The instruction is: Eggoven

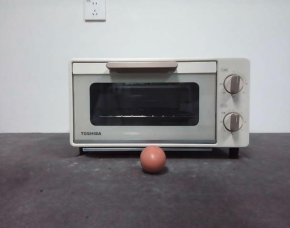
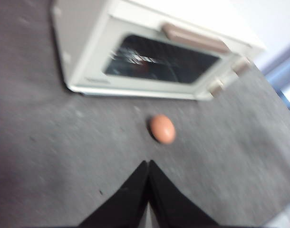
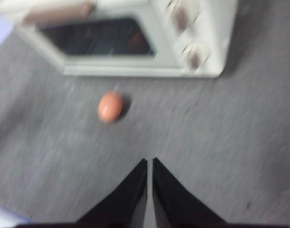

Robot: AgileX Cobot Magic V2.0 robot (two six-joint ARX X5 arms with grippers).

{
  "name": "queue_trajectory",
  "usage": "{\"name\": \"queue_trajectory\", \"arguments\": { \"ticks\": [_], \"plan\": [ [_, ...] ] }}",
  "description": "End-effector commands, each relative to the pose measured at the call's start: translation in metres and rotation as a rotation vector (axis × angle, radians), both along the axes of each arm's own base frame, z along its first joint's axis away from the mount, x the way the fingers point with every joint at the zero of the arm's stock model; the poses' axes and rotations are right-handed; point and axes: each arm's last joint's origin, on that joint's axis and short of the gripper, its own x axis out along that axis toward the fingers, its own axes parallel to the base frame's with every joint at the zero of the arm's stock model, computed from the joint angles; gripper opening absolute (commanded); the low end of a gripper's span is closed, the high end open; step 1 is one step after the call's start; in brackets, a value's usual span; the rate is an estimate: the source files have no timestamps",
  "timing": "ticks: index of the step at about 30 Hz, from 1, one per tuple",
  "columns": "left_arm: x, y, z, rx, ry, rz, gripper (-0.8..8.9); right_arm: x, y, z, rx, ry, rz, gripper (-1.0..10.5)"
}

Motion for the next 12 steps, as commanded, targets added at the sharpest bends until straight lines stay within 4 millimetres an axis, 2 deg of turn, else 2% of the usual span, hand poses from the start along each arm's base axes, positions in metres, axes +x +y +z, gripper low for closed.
{"name": "queue_trajectory", "arguments": {
  "ticks": [1, 9, 12],
  "plan": [
    [-0.0006, -0.0030, 0.0050, 0.027, -0.012, -0.066, 0.06, -0.0001, 0.0033, 0.0060, -0.051, 0.015, 0.102, 0.0],
    [-0.0033, -0.0085, 0.0014, 0.044, 0.030, -0.136, 0.06, 0.0000, 0.0096, 0.0078, -0.075, 0.040, 0.194, 0.1],
    [-0.0033, -0.0085, 0.0015, 0.044, 0.029, -0.136, 0.06, 0.0010, 0.0102, 0.0092, -0.069, 0.023, 0.197, 1.4]
  ]
}}
